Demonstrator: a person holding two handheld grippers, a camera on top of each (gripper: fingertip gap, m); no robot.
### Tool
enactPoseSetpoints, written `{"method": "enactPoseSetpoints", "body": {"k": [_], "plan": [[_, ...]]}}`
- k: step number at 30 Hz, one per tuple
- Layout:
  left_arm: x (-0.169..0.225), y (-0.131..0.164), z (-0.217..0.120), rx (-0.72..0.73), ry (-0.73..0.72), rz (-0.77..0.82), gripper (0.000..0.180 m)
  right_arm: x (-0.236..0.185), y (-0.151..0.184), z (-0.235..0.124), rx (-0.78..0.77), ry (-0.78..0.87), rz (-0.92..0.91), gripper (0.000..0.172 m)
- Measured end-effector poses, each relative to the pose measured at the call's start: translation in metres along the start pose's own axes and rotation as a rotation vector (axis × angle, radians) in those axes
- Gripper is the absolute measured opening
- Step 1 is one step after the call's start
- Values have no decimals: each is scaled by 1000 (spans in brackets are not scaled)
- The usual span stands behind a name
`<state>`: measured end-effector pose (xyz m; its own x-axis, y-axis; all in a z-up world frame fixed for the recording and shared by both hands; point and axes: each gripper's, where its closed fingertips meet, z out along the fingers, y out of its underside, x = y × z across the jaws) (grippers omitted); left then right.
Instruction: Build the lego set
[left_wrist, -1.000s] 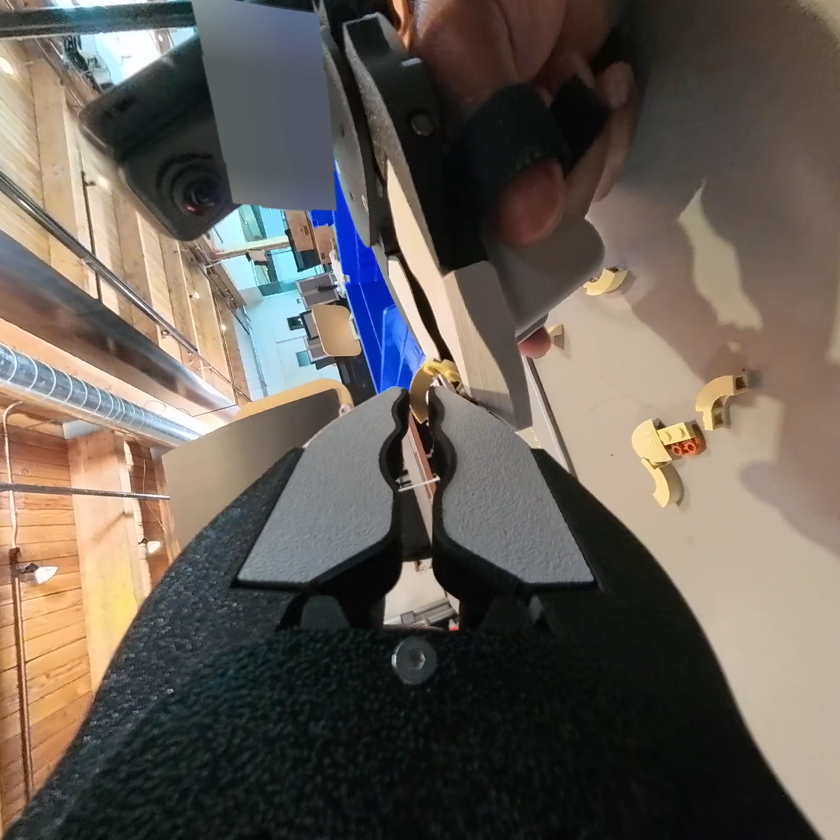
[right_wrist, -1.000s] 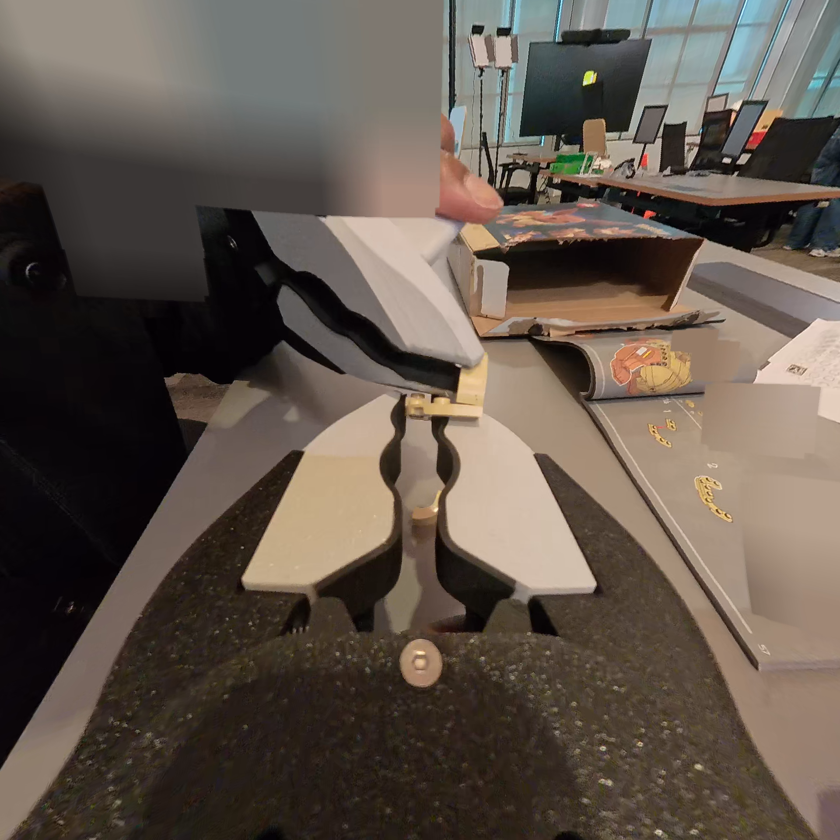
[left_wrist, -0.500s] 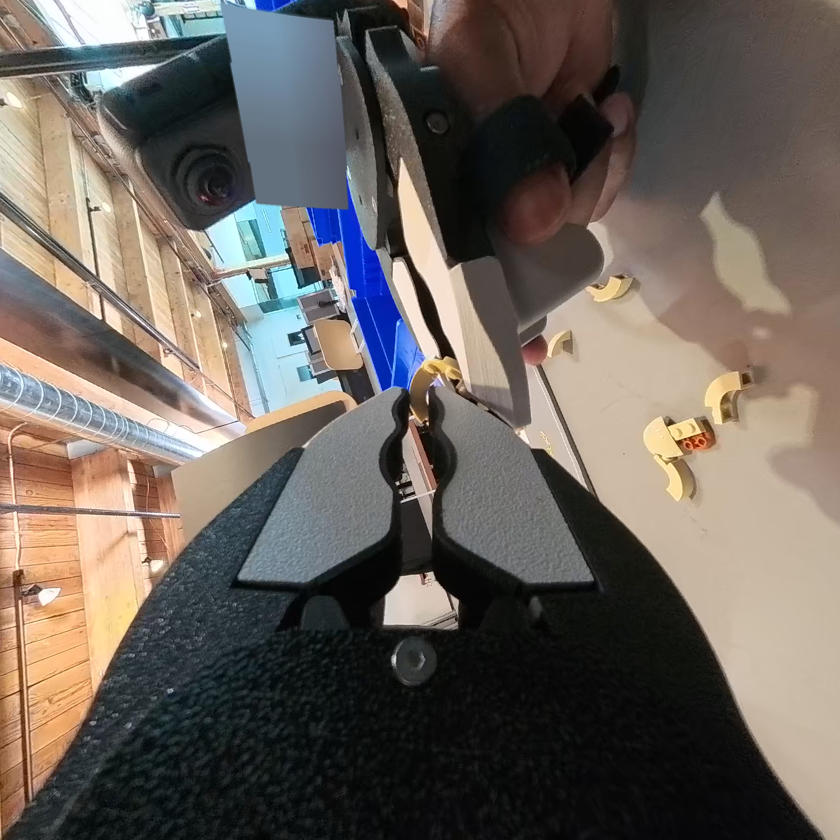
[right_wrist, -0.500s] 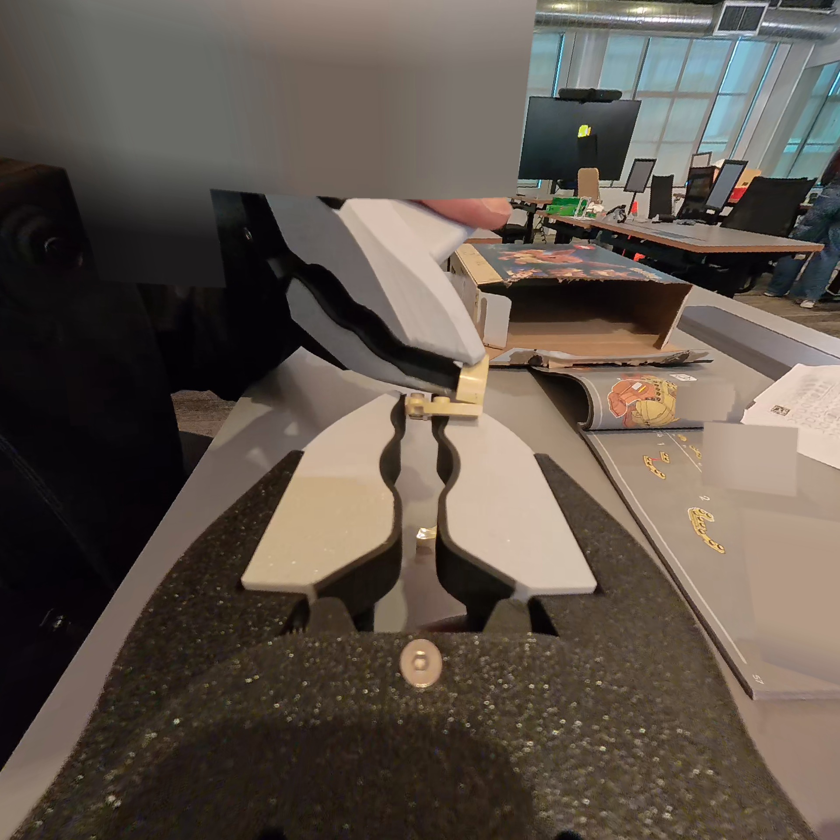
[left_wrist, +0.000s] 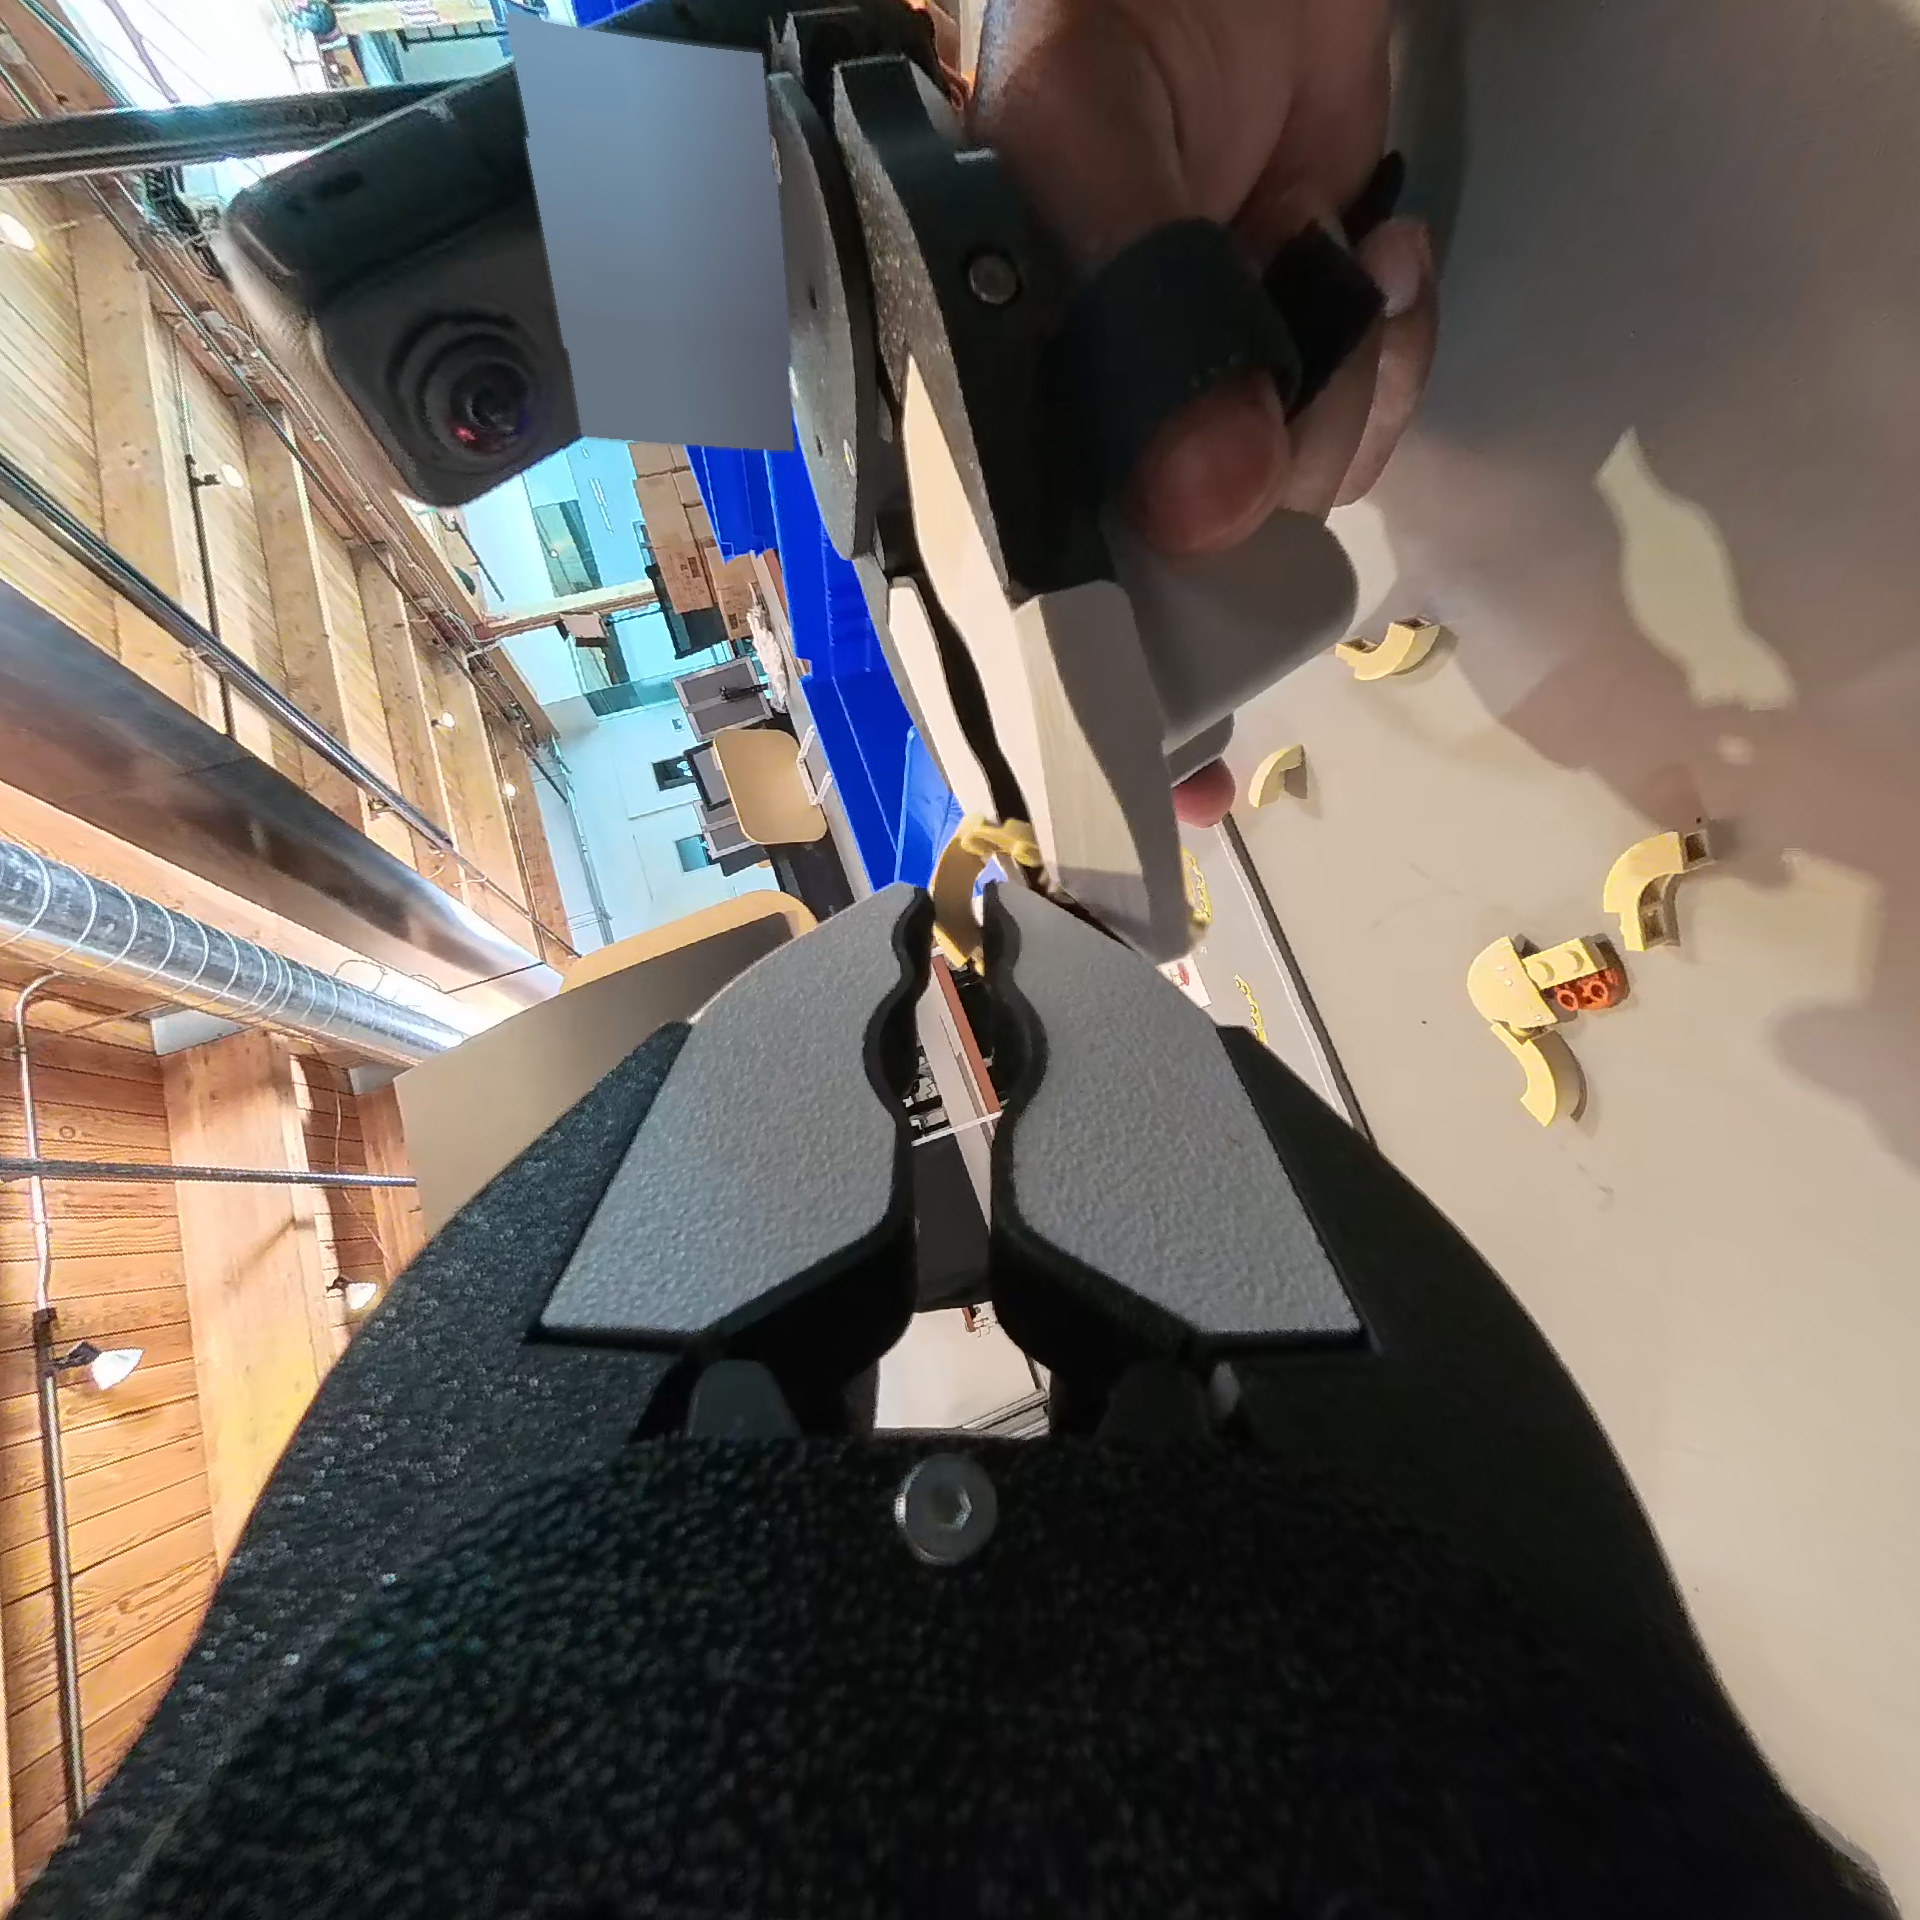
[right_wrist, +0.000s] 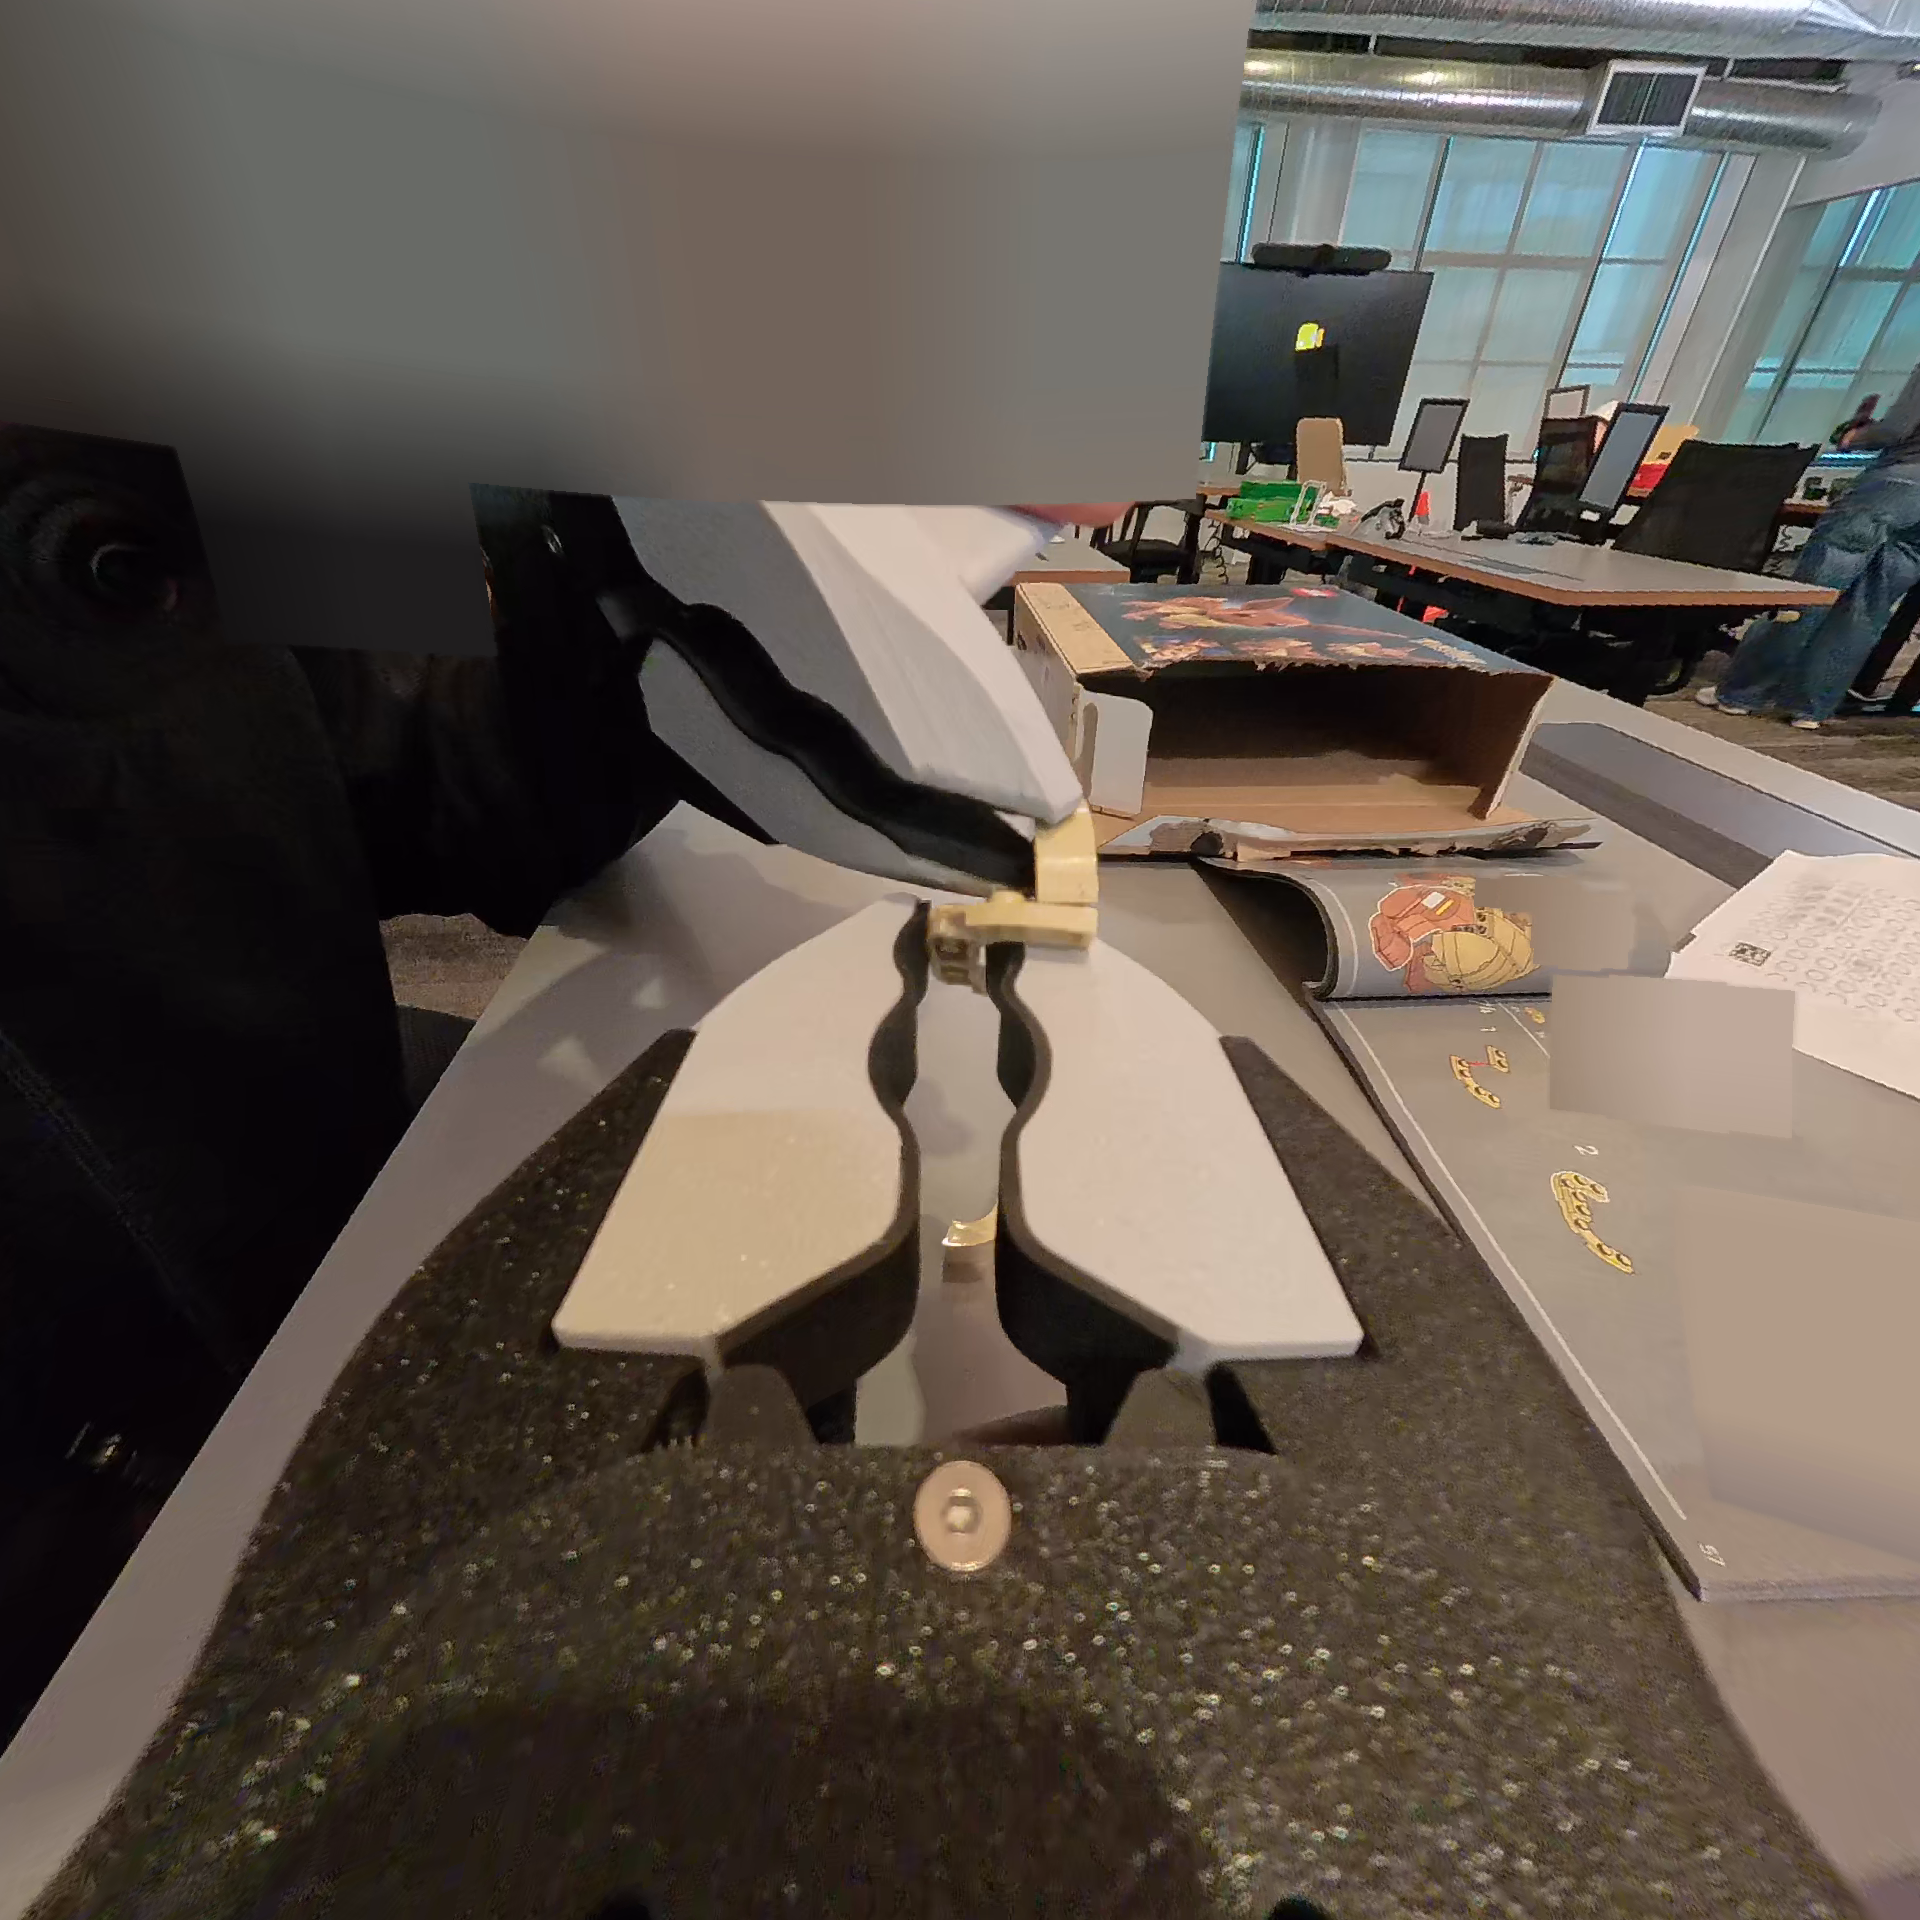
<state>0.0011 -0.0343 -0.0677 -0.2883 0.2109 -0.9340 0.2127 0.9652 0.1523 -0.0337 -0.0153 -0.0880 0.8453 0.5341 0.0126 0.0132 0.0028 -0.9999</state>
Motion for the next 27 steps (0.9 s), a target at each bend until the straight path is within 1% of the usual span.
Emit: {"method": "enactPoseSetpoints", "body": {"k": [13,21,27], "plan": [[4,-4,-3,36,44,-23,8,-5,3,0,-17,-24,-20,9],[15,-3,-6,33,158,27,7,-8,16,5,-109,-24,-43,8],[19,-5,-5,61,232,39,7,-8,20,5,-124,-27,-44,8]]}}
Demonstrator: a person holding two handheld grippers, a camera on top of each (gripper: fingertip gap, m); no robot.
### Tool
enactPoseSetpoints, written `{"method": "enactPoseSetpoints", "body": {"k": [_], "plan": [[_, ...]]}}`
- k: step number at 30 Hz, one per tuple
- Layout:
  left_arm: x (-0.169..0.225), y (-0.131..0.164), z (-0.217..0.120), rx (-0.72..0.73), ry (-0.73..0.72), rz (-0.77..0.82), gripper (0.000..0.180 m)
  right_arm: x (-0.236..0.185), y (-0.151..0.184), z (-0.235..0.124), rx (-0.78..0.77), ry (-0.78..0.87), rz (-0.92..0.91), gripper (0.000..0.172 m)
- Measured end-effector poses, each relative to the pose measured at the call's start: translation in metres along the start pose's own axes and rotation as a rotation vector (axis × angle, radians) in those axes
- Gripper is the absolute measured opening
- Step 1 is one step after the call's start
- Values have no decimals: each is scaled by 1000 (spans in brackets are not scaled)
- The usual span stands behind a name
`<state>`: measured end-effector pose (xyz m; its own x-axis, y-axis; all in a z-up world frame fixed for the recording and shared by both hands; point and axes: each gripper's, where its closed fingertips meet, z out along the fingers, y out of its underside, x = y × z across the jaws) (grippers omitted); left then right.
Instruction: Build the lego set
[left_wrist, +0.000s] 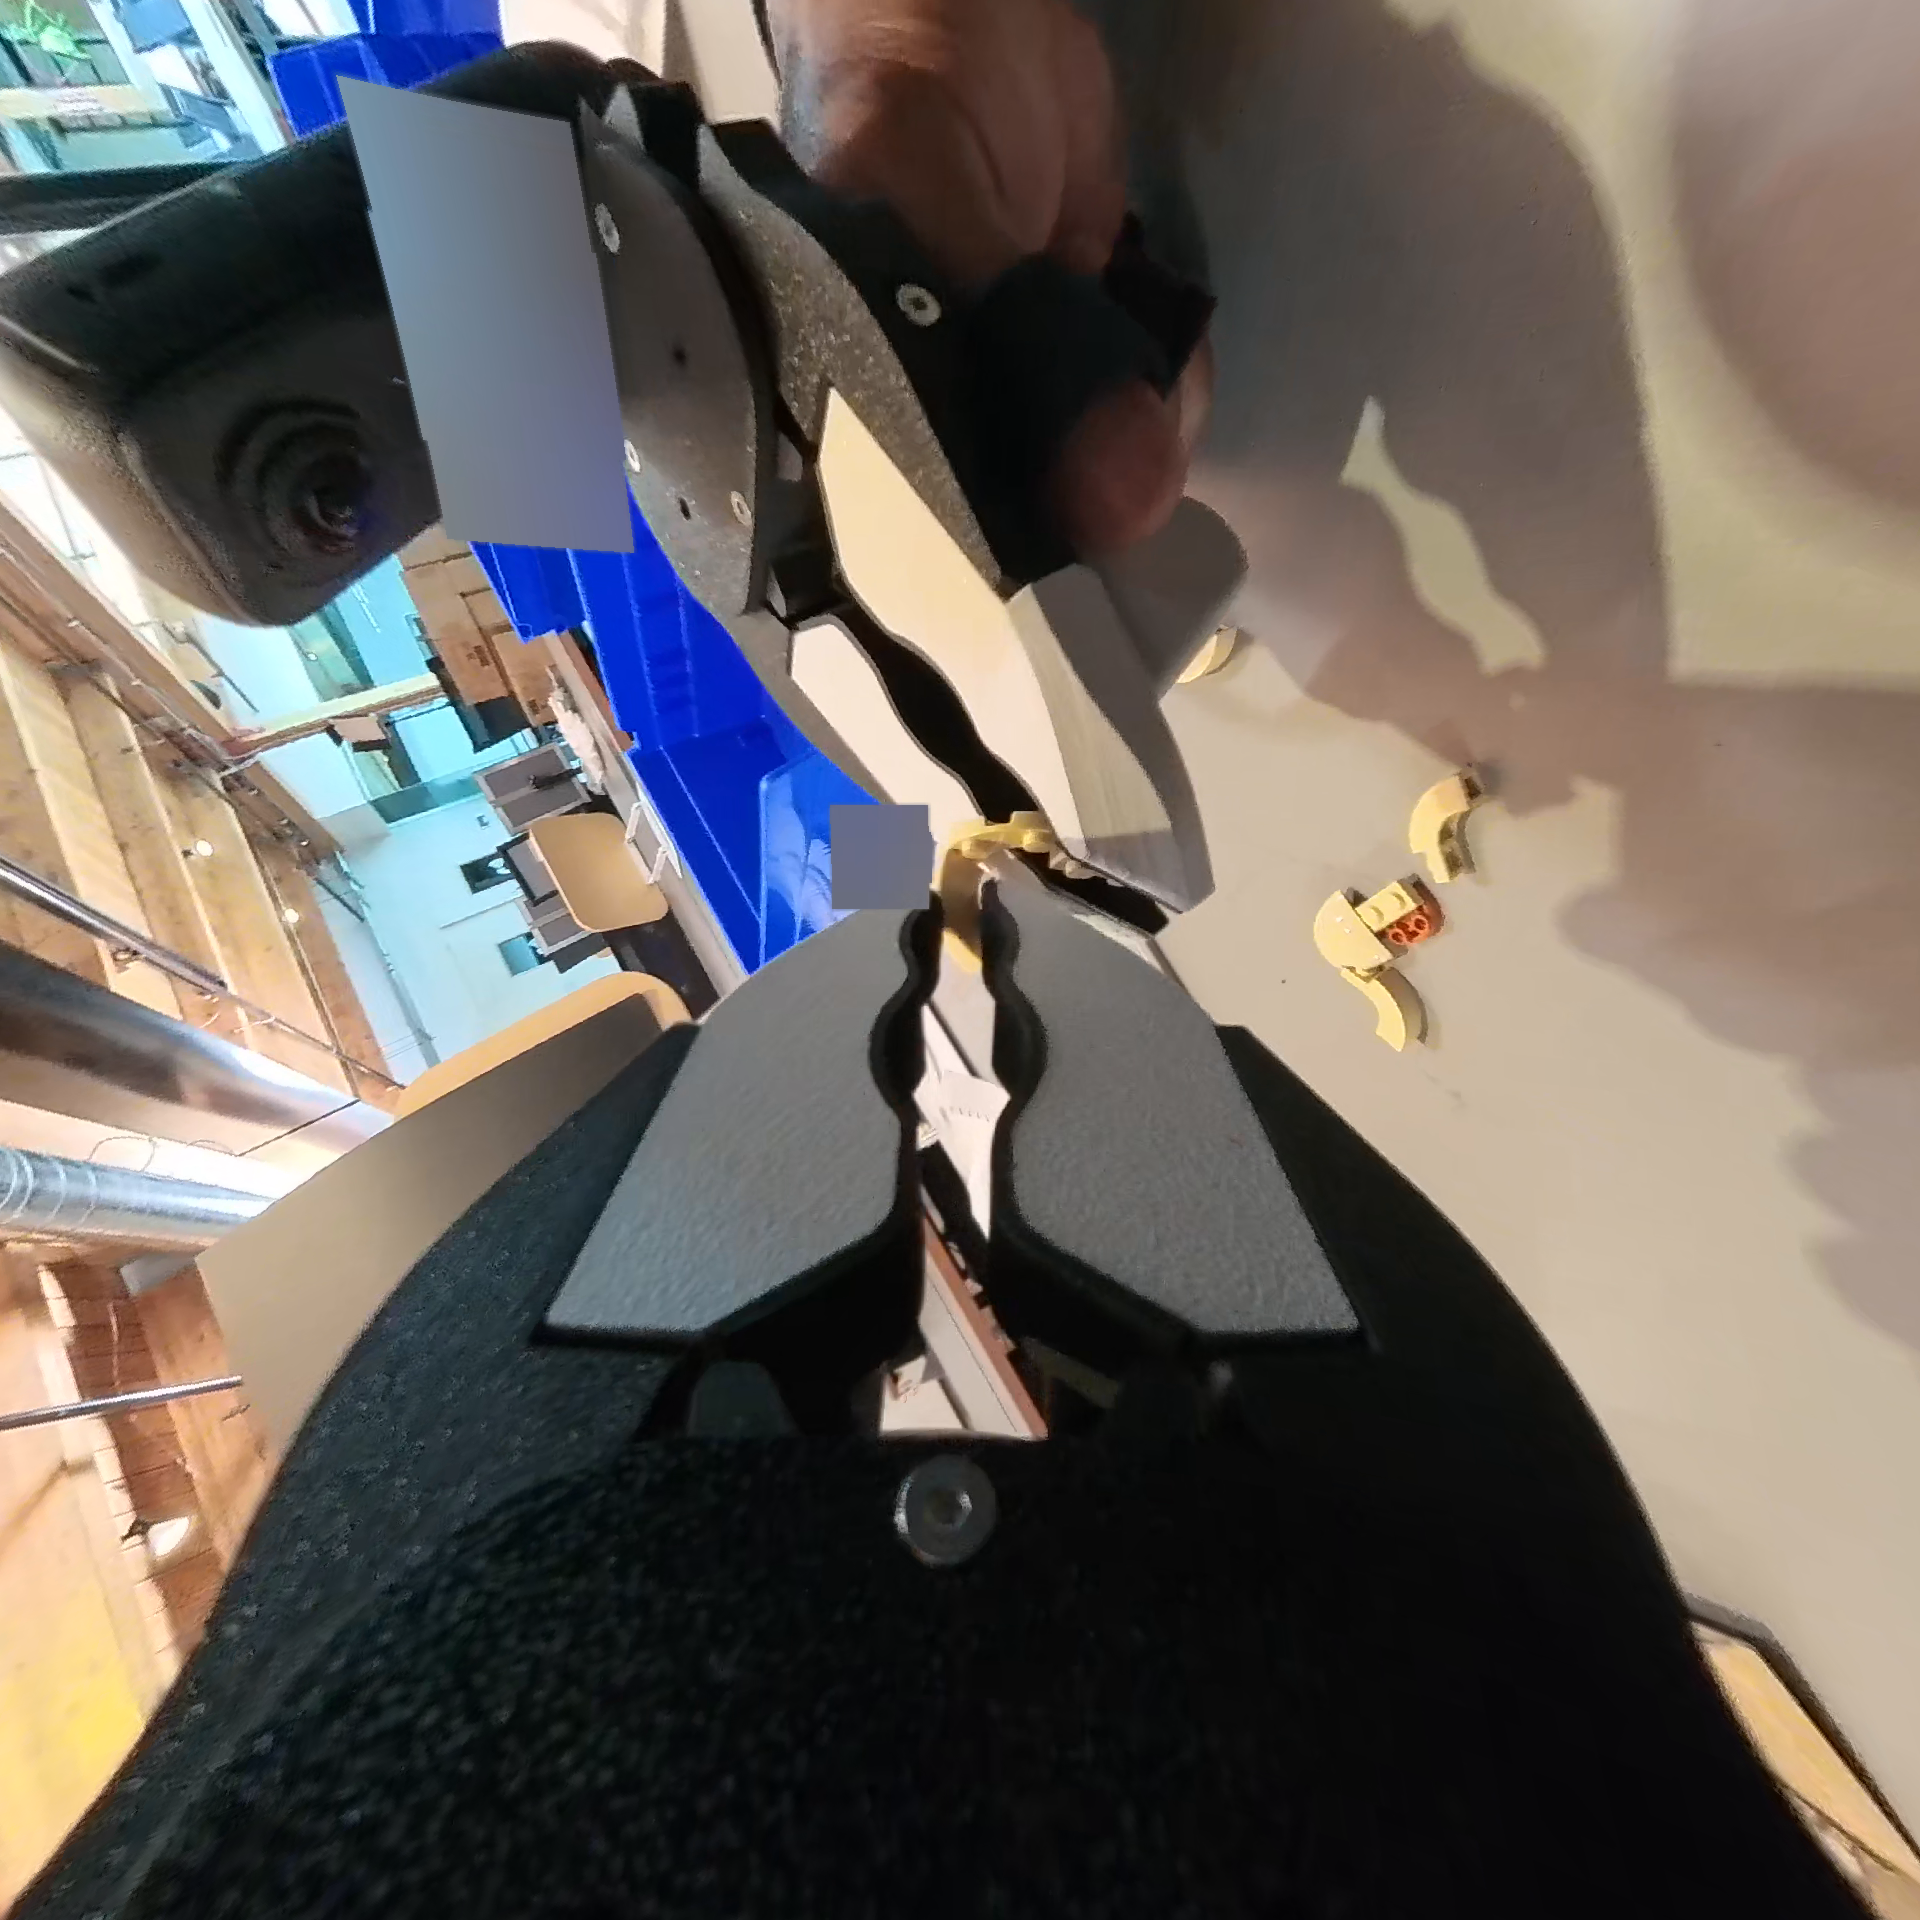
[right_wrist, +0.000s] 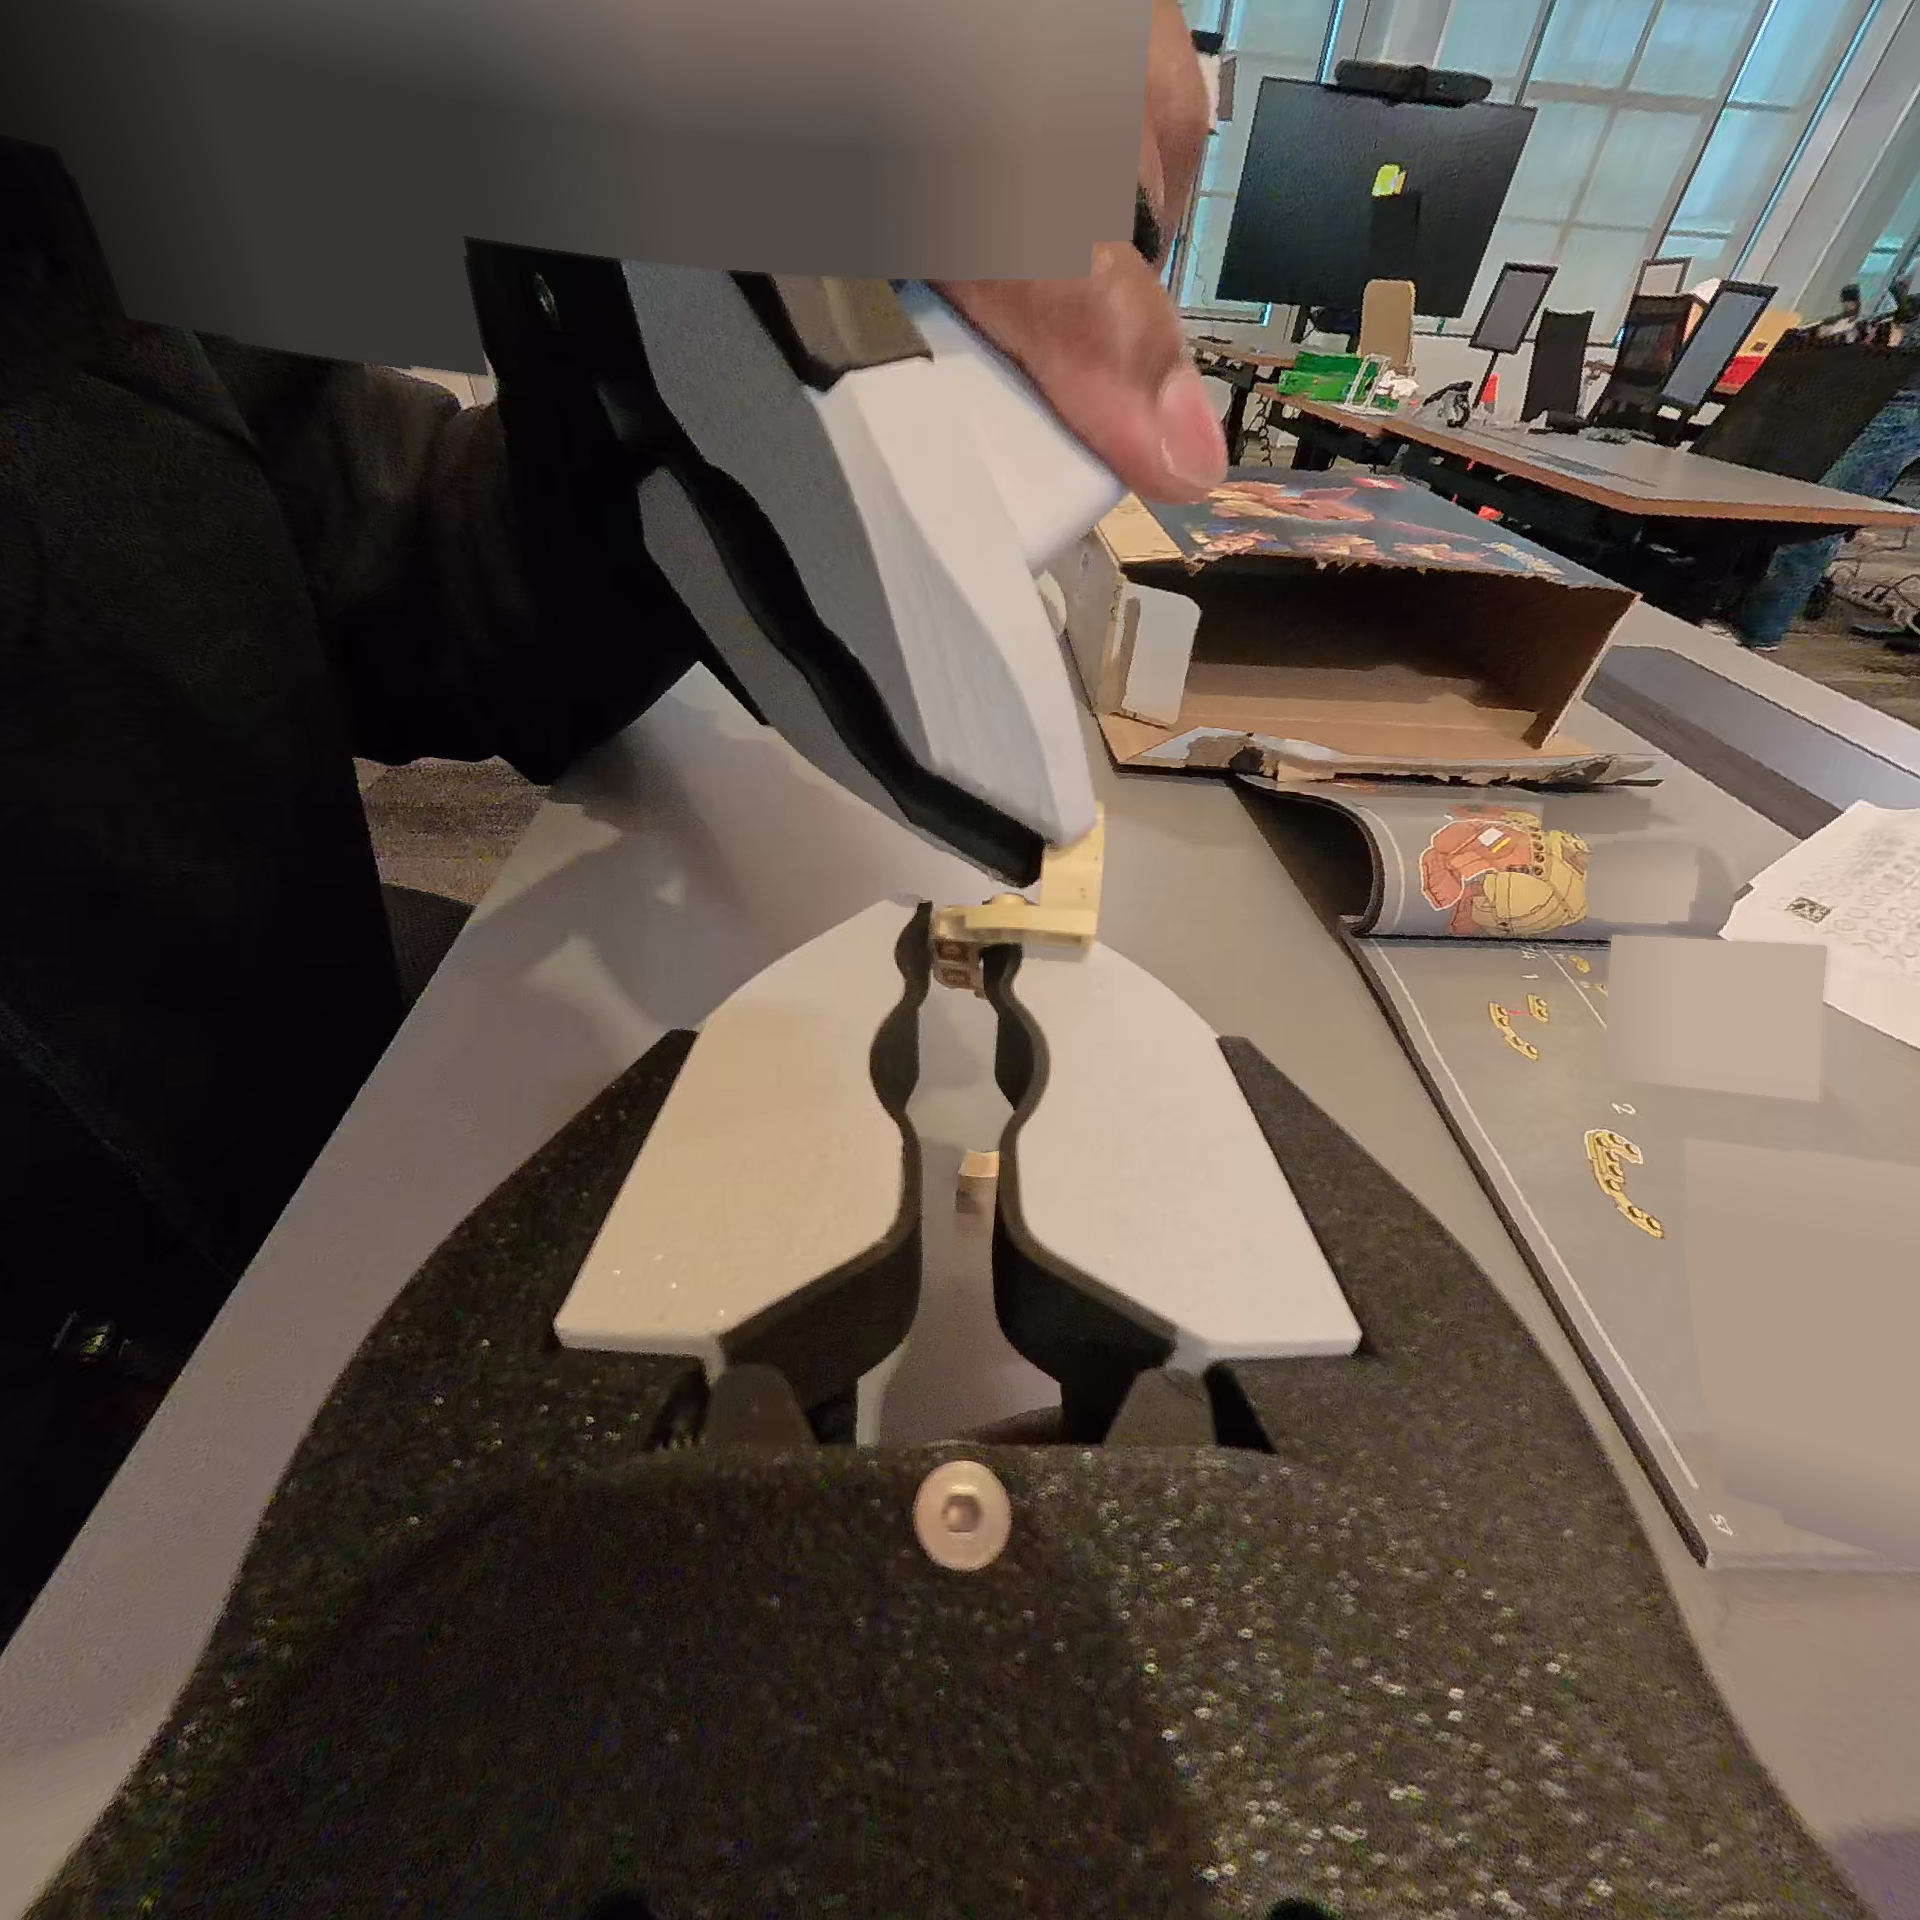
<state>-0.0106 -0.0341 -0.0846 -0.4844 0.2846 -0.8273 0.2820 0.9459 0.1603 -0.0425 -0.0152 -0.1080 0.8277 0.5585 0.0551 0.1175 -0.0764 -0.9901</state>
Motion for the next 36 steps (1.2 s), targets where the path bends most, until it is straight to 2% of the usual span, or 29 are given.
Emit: {"method": "enactPoseSetpoints", "body": {"k": [22,34,36], "plan": [[-2,-4,6,107,4,-105,5,3,0,-2,16,3,15,8],[6,-23,-10,281,94,-160,5,-23,0,0,17,-124,-70,8],[10,-30,-12,322,127,-162,0,-27,-2,-2,26,-145,-85,8]]}}
